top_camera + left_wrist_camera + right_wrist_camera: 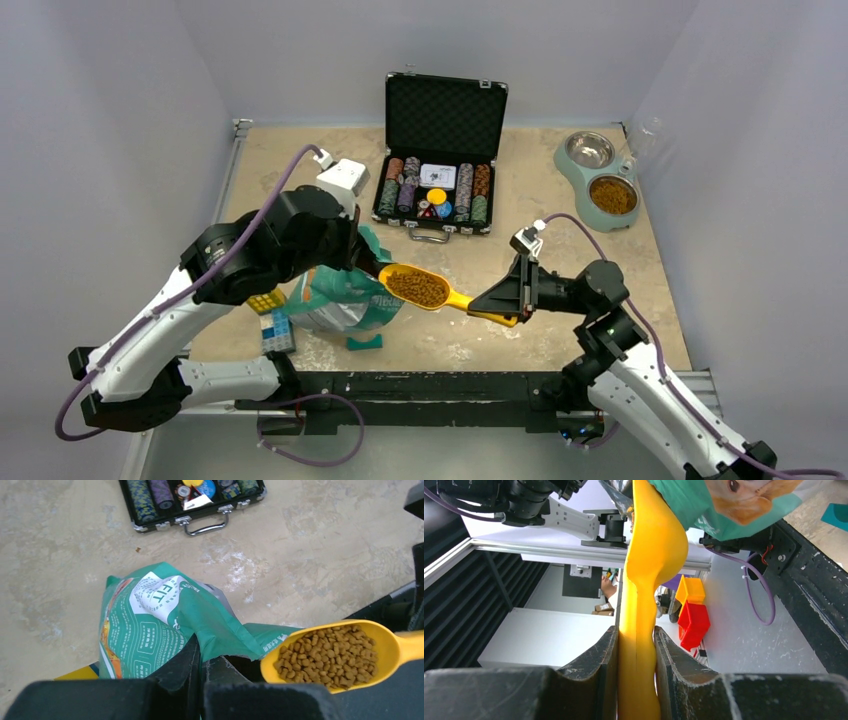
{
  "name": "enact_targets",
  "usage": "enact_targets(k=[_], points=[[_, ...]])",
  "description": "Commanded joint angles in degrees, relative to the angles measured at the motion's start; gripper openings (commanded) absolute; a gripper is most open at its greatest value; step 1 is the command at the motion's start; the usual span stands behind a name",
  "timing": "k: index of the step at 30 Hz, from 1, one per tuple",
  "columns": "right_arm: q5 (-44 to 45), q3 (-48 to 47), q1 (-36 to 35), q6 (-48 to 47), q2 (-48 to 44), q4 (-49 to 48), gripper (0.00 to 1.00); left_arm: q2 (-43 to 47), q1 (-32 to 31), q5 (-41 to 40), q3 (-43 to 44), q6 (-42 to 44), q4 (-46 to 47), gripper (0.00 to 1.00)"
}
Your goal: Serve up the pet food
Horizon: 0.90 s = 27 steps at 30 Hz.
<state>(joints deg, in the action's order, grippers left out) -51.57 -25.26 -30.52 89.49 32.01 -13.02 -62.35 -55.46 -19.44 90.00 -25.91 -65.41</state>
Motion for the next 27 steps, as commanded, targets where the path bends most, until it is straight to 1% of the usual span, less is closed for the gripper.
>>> enact_targets(k=[1, 6, 13, 17, 22, 27], points=[[-0.5, -2.0, 0.5, -1.1, -0.3, 5.3, 0.0, 1.5, 0.7, -9.2, 6.6, 0.7, 6.8, 0.0], [0.7, -3.2, 1.3, -0.2, -0.3, 4.4, 0.0, 1.3, 0.7, -13.0, 7.0, -0.3, 5.5, 0.0], [-0.1, -7.0, 4.0, 0.2, 2.0, 2.7, 0.0, -1.4, 0.7, -26.2, 11.6, -3.4, -3.3, 0.0], [-1.0, -9.8, 6.1, 0.1, 2.6, 3.1, 0.0, -2.5, 0.7, -31.5, 13.6, -4.7, -7.1, 0.0], [-1.6, -12.8, 11.4, 0.2, 3.1, 4.2, 0.0, -1.8, 0.7, -32.6, 13.3, -4.7, -6.7, 0.0], [-1.8, -13.2, 19.4, 1.0, 5.2, 1.0, 0.0, -0.4, 0.7, -28.7, 11.7, -2.3, -2.8, 0.0]])
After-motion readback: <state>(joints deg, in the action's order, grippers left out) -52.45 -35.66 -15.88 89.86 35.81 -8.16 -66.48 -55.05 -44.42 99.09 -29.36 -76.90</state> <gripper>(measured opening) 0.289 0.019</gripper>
